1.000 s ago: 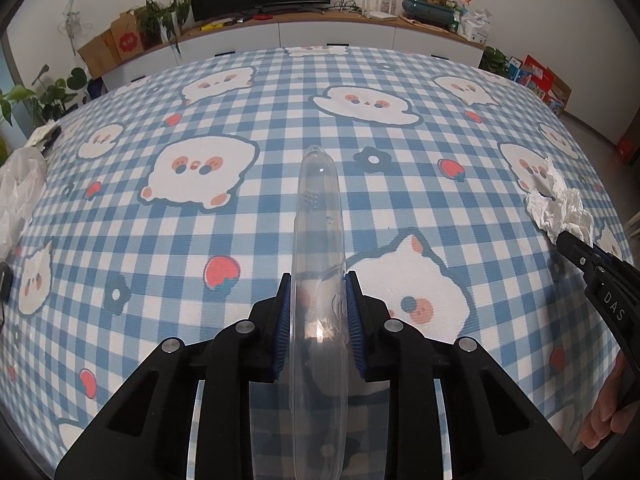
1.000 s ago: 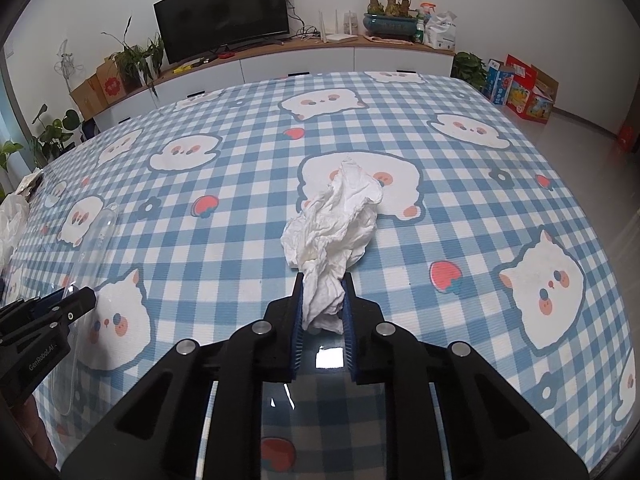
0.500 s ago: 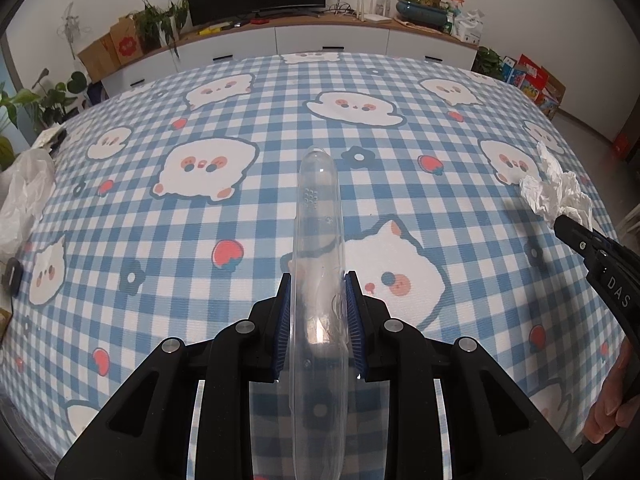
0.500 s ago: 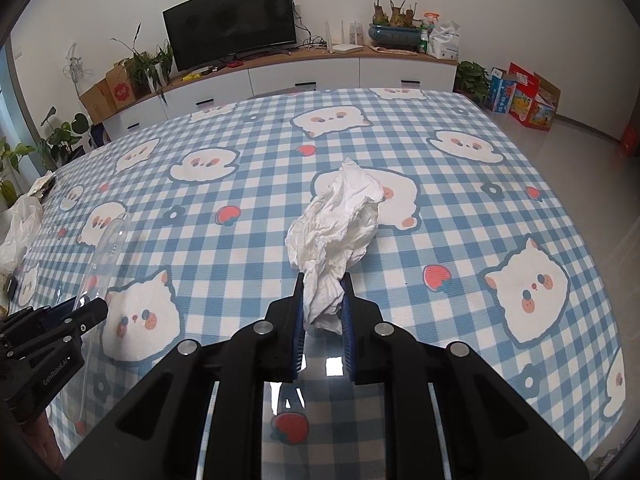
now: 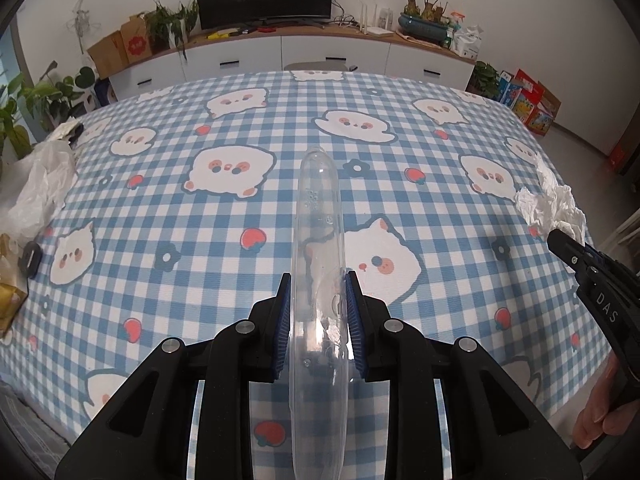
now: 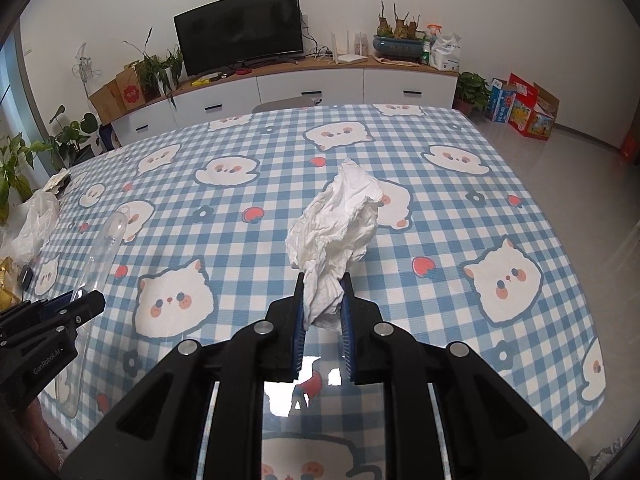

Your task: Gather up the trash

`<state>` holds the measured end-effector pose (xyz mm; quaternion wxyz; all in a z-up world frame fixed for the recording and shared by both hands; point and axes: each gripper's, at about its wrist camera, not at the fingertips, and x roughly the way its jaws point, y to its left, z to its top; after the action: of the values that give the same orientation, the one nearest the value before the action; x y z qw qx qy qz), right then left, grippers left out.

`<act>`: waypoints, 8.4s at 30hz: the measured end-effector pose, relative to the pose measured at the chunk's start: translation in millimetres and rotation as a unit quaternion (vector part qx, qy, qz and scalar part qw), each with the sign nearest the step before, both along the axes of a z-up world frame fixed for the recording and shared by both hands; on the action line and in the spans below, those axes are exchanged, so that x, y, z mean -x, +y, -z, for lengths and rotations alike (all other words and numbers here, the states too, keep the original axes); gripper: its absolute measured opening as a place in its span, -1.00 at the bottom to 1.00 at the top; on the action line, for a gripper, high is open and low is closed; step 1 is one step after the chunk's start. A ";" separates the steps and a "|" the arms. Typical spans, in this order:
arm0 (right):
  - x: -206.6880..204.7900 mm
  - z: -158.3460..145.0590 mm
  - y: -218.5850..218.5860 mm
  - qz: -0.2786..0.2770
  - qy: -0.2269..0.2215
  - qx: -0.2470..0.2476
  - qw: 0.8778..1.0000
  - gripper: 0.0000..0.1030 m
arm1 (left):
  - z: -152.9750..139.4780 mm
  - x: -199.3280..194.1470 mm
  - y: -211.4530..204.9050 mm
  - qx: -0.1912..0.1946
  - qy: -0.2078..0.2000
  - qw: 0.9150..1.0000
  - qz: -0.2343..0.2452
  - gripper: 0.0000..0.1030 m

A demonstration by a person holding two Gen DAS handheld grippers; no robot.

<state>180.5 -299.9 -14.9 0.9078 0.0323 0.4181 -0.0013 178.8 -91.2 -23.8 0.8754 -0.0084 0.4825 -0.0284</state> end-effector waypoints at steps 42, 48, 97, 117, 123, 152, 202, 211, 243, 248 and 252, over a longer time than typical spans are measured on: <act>144.9 3.1 14.5 -0.032 0.020 0.007 0.999 -0.73 | -3.2 147.8 -2.9 -0.006 0.019 1.000 0.017 -0.51; 165.3 13.3 8.8 -0.029 0.034 0.006 0.999 -0.73 | 5.6 166.8 -10.7 -0.006 0.027 0.999 0.022 -0.51; 272.8 148.6 -28.8 0.018 0.188 0.006 0.982 -0.73 | 149.7 259.1 -42.9 0.002 0.125 0.992 0.005 -0.51; 271.1 154.5 -26.3 0.019 0.190 0.024 0.981 -0.73 | 168.1 257.1 -71.0 -0.007 0.106 0.994 0.028 -0.08; 267.8 152.7 -12.0 0.006 0.181 0.022 0.983 -0.73 | 166.1 261.8 -50.1 -0.016 0.087 0.996 0.016 0.43; 265.8 168.8 111.8 -0.090 0.176 -0.007 0.980 -0.68 | 146.7 285.4 84.2 -0.025 0.068 0.996 -0.057 0.89; 354.5 -52.8 48.8 -0.025 -0.019 0.030 0.999 0.85 | -56.4 349.5 52.7 0.001 -0.064 0.998 -0.015 0.88; 353.1 -49.8 48.3 -0.023 -0.017 0.031 0.999 0.85 | -51.8 345.8 53.7 0.000 -0.062 0.998 -0.011 0.88; 349.0 -44.9 44.6 -0.021 -0.012 0.034 0.999 0.85 | -46.3 345.0 43.3 -0.010 -0.063 0.998 -0.004 0.88; 348.9 -44.7 44.4 -0.021 -0.012 0.033 0.999 0.85 | -46.2 346.0 41.0 -0.013 -0.066 0.998 -0.001 0.88; 349.0 -43.8 45.1 -0.021 -0.011 0.033 0.999 0.85 | -46.9 346.2 39.5 -0.019 -0.068 0.997 -0.003 0.89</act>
<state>-168.5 -254.8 29.0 0.9129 -0.0068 0.4081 0.0044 -167.4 -51.8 23.1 0.9065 0.0088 0.4218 -0.0167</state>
